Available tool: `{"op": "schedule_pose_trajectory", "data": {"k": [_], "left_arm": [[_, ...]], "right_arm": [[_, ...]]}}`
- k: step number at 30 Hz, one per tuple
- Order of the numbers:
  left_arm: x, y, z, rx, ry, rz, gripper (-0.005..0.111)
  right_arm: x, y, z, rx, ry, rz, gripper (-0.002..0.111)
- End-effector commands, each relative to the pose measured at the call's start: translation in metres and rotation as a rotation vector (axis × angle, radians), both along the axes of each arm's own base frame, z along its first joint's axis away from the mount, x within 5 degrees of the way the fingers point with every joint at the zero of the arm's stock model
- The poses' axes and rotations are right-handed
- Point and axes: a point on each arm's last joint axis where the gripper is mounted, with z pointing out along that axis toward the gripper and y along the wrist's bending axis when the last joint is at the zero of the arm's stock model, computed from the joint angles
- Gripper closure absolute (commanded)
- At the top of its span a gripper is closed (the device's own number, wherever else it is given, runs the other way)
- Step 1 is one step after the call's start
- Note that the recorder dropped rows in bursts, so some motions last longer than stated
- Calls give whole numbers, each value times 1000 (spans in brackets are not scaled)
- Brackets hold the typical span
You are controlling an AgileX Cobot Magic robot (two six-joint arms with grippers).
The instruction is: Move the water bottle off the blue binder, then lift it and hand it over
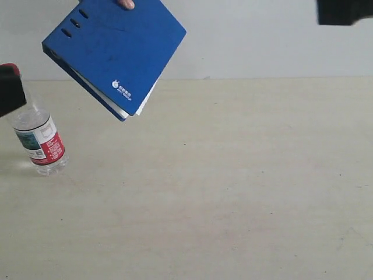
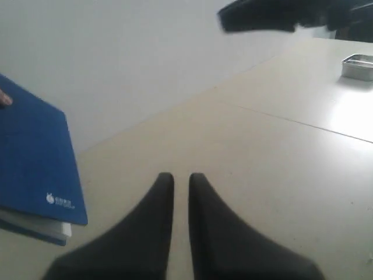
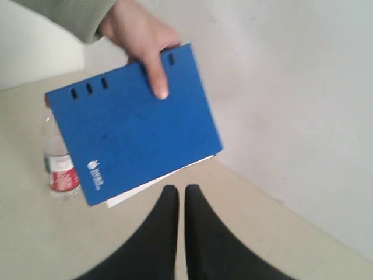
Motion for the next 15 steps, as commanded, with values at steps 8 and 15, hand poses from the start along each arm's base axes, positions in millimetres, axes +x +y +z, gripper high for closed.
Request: {"op": "schedule_pose_trajectory", "data": {"k": [8,15], "left_arm": [[-9,5,-5,-53,86,9,102],[-19,35,-15,-213,-71,245,102]], "right_arm": [[-103,-64,-30,290,-287,-233,108],[-137,-83,-64,406,-378,-280,108]]}}
